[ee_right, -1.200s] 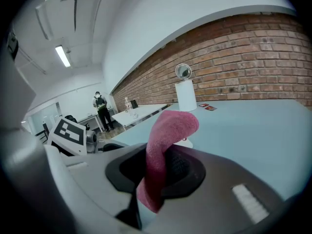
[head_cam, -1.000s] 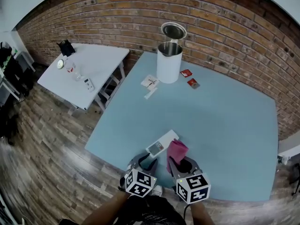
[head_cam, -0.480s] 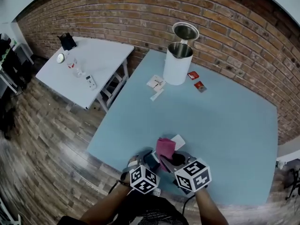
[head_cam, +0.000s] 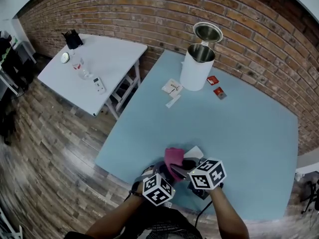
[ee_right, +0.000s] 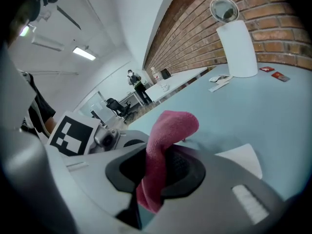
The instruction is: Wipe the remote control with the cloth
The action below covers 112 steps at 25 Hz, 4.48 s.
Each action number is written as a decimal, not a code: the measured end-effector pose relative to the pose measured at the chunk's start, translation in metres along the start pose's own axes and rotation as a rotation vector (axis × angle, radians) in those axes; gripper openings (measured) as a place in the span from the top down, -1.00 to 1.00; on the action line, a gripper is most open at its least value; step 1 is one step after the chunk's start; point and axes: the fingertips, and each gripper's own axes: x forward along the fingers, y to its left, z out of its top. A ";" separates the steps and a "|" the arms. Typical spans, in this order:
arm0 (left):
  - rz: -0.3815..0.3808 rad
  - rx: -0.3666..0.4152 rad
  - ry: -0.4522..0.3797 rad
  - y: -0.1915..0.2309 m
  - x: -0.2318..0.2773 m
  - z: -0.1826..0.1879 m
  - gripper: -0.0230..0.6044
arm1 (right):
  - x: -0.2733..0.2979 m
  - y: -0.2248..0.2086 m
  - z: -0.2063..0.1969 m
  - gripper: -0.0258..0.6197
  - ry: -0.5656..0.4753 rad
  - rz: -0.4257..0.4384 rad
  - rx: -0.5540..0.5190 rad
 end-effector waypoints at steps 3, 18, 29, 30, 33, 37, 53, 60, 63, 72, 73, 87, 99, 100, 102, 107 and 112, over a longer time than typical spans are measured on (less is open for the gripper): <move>-0.034 -0.013 0.014 -0.002 0.001 0.000 -0.01 | 0.005 -0.008 -0.005 0.68 0.039 -0.006 -0.018; -0.056 -0.013 0.013 -0.001 0.000 -0.002 0.03 | -0.014 -0.041 -0.004 0.68 0.060 -0.108 -0.132; -0.055 -0.014 0.011 -0.001 0.001 -0.002 0.03 | -0.049 -0.084 0.003 0.68 -0.011 -0.212 -0.043; -0.056 -0.014 0.011 -0.002 0.000 -0.002 0.03 | -0.051 -0.088 0.003 0.68 -0.017 -0.219 -0.034; -0.054 -0.014 0.012 -0.001 0.000 -0.004 0.03 | -0.054 -0.098 0.003 0.68 -0.033 -0.230 -0.005; -0.058 -0.015 0.009 -0.001 0.000 -0.003 0.03 | -0.061 -0.112 0.003 0.68 -0.050 -0.250 0.031; -0.068 -0.007 0.004 -0.001 0.000 -0.003 0.03 | -0.126 -0.169 -0.018 0.68 -0.246 -0.541 0.365; -0.074 0.005 0.004 -0.002 0.000 -0.002 0.03 | -0.115 -0.146 -0.035 0.68 -0.430 -0.496 0.553; -0.077 0.011 0.007 -0.002 0.001 -0.001 0.03 | -0.113 -0.137 -0.037 0.68 -0.482 -0.505 0.603; -0.083 0.028 0.013 -0.003 0.002 -0.001 0.03 | -0.098 -0.100 -0.046 0.68 -0.610 -0.471 0.744; -0.083 0.032 0.013 -0.003 0.002 -0.001 0.03 | -0.096 -0.097 -0.047 0.68 -0.623 -0.465 0.761; -0.098 0.038 0.008 -0.004 0.002 0.000 0.08 | -0.066 -0.053 -0.054 0.68 -0.673 -0.403 0.894; -0.104 0.035 0.009 -0.004 0.001 0.000 0.07 | -0.115 -0.084 -0.036 0.68 -0.495 -0.579 0.611; -0.106 0.036 0.009 -0.004 0.002 0.000 0.07 | -0.122 -0.093 -0.030 0.68 -0.443 -0.615 0.542; -0.115 0.040 0.014 -0.005 0.002 0.000 0.07 | -0.133 -0.107 -0.019 0.68 -0.343 -0.663 0.413; -0.131 0.051 0.020 -0.005 0.002 0.001 0.07 | -0.125 -0.135 -0.004 0.68 -0.097 -0.687 0.157; -0.140 0.060 0.027 -0.004 0.002 0.004 0.07 | -0.098 -0.150 -0.005 0.68 0.028 -0.581 0.129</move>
